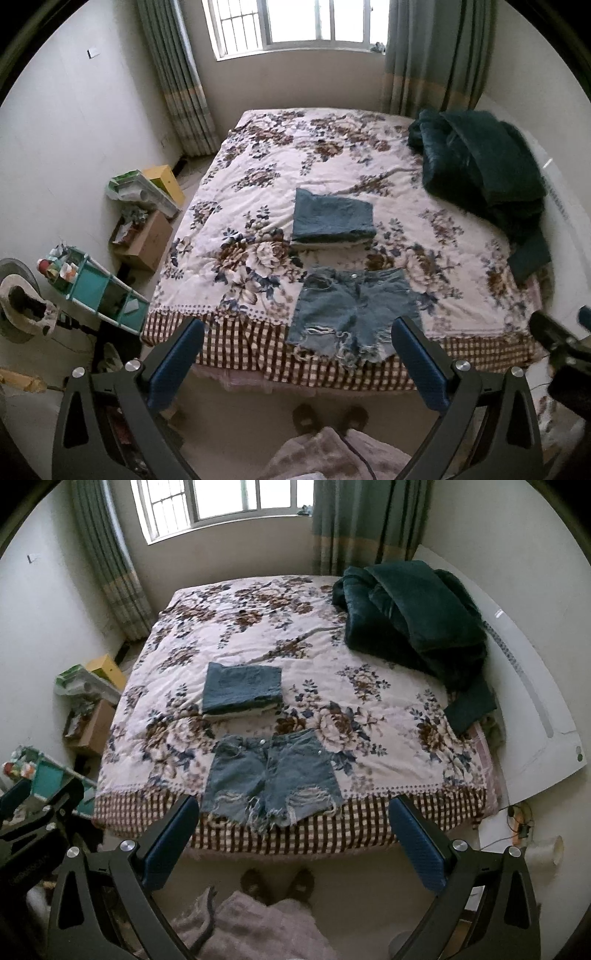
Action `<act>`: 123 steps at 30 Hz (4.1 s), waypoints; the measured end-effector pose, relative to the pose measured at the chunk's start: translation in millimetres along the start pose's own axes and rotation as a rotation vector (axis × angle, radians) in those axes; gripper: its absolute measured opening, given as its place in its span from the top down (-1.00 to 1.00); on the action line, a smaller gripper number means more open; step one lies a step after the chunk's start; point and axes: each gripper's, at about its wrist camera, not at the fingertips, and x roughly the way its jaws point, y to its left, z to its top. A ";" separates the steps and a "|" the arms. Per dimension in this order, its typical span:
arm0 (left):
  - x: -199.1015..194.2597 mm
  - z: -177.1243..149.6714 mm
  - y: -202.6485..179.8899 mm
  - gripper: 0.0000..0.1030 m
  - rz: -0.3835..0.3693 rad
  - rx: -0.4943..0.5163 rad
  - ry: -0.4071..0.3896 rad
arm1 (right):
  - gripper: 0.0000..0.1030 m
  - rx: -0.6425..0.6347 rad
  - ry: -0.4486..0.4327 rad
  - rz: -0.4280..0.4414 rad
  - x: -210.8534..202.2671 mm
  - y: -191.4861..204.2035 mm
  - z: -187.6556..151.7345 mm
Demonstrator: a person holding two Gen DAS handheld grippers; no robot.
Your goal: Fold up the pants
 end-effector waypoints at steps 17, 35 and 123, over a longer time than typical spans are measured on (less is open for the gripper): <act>226.1 0.8 -75.7 -1.00 0.062 0.037 0.222 | -1.00 -0.014 0.270 -0.032 297.4 -51.9 32.8; 508.8 -101.8 -254.3 -1.00 0.126 -0.223 0.585 | -0.03 -0.266 0.715 0.251 683.2 -153.3 53.1; 515.1 -243.0 77.6 0.54 0.059 -0.989 0.402 | -0.58 -0.418 0.778 0.669 736.0 253.2 49.3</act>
